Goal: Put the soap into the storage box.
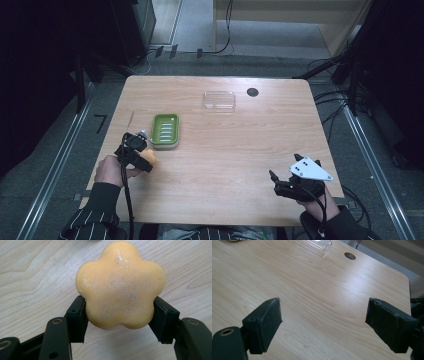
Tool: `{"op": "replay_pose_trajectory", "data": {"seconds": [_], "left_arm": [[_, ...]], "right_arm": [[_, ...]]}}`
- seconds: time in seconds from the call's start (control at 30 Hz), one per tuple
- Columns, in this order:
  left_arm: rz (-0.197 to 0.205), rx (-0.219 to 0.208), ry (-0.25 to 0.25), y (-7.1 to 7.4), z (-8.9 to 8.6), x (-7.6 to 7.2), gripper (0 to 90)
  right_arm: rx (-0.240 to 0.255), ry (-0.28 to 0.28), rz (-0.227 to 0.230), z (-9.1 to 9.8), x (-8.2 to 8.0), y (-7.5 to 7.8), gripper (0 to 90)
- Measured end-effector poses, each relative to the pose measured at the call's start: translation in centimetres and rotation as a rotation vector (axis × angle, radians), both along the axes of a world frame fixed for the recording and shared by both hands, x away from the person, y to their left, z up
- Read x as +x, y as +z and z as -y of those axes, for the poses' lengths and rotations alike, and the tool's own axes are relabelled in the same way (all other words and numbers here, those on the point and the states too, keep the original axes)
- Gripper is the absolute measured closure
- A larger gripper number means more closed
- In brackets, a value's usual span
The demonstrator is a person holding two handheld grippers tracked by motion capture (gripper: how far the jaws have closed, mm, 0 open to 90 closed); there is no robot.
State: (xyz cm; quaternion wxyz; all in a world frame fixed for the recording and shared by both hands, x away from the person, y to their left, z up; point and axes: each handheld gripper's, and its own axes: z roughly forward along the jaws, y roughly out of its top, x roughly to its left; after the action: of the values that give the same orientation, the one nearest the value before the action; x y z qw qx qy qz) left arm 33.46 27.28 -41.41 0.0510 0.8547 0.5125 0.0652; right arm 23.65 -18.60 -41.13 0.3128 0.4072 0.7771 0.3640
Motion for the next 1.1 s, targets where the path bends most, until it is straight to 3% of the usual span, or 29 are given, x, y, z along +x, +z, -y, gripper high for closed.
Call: {"op": "replay_pose_trajectory", "data": {"seconds": [0.43,1.1], "left_arm": [[0.008,0.003,-0.029,0.8,1.1,1.3,39.5],[0.035,-0.015,-0.028,1.8,0.9,2.7,39.5]], "right_arm": [[0.001,0.000,-0.001,0.0,0.0,0.0,13.7],[0.003,0.002,-0.003,0.0,0.0,0.0,13.7]]}}
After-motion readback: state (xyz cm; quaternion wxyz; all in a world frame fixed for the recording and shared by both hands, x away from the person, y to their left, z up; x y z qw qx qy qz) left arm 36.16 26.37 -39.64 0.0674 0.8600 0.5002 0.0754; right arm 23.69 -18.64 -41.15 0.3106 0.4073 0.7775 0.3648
